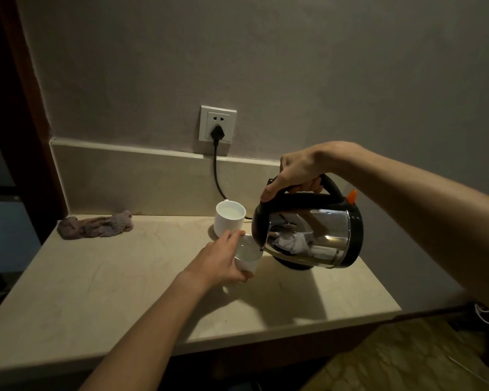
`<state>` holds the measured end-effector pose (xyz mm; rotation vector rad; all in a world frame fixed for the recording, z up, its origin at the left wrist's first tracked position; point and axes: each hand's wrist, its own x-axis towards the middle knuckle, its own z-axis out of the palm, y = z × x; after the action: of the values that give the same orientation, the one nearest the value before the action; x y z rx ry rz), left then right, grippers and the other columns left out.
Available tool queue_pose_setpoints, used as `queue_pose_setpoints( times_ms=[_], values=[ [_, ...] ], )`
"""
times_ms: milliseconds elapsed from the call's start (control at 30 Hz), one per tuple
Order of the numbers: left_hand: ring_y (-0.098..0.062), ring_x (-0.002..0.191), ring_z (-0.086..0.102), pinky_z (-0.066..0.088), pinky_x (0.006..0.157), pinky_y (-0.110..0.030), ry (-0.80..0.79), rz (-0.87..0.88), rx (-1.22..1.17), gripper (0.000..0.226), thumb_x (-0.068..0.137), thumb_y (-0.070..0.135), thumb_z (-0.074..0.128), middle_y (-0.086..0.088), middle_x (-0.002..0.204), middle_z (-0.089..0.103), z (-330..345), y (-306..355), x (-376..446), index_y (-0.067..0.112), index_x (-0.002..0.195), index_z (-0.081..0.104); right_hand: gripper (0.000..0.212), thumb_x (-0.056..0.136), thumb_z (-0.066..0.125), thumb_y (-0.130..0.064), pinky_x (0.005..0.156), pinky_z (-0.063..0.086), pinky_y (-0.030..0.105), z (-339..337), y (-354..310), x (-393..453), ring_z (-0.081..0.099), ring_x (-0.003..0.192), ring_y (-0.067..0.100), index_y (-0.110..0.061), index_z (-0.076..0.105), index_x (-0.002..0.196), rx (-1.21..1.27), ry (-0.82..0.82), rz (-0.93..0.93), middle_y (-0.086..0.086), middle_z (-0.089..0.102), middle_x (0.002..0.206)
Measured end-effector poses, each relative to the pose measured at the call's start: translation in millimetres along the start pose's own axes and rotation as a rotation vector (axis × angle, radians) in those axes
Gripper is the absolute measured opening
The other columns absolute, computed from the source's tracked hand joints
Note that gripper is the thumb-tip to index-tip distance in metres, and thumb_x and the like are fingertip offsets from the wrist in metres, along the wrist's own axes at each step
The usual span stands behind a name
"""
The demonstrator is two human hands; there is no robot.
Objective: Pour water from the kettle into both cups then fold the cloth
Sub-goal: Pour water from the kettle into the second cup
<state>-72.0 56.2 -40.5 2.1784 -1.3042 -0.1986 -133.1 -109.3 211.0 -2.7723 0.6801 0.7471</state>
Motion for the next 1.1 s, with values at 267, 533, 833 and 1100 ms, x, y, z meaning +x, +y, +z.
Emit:
queue_pose_setpoints(
  times_ms=[267,533,833,1100],
  values=[
    [-0.029,0.114,0.06,0.052,0.094,-0.045,0.018,0.009,0.018,0.101,0.068,0.053,0.083,0.001,0.138,0.047,0,1,-1,0.025,0.15,0.032,0.046,0.077,0.072,-0.063,0.05,0.036,0.025,-1,0,3,0.039,0.046,0.014,-0.02,0.065,0.063,-0.001,-0.008,-0.004,-0.002,0.045,0.055],
    [-0.028,0.117,0.059,0.052,0.097,-0.046,0.008,0.005,0.0,0.103,0.067,0.053,0.084,0.001,0.139,0.047,0,-1,0,0.025,0.151,0.031,0.047,0.076,0.073,-0.064,0.052,0.037,0.026,-1,0,4,0.04,0.047,0.014,-0.019,0.064,0.066,-0.005,0.002,0.011,-0.002,0.044,0.055],
    [-0.026,0.12,0.058,0.052,0.1,-0.045,0.0,0.005,-0.02,0.104,0.068,0.051,0.086,0.001,0.141,0.046,-1,0,-1,0.026,0.152,0.03,0.047,0.078,0.072,-0.063,0.052,0.036,0.026,0,-3,3,0.039,0.047,0.014,-0.019,0.064,0.066,-0.004,-0.004,0.005,-0.002,0.044,0.055],
    [-0.026,0.114,0.06,0.051,0.095,-0.041,0.014,0.001,0.002,0.102,0.067,0.051,0.085,0.002,0.138,0.047,-1,2,-1,0.025,0.151,0.032,0.046,0.081,0.071,-0.06,0.047,0.035,0.023,3,9,-3,0.038,0.044,0.013,-0.018,0.064,0.065,0.059,0.004,-0.012,-0.003,0.043,0.053]
  ],
)
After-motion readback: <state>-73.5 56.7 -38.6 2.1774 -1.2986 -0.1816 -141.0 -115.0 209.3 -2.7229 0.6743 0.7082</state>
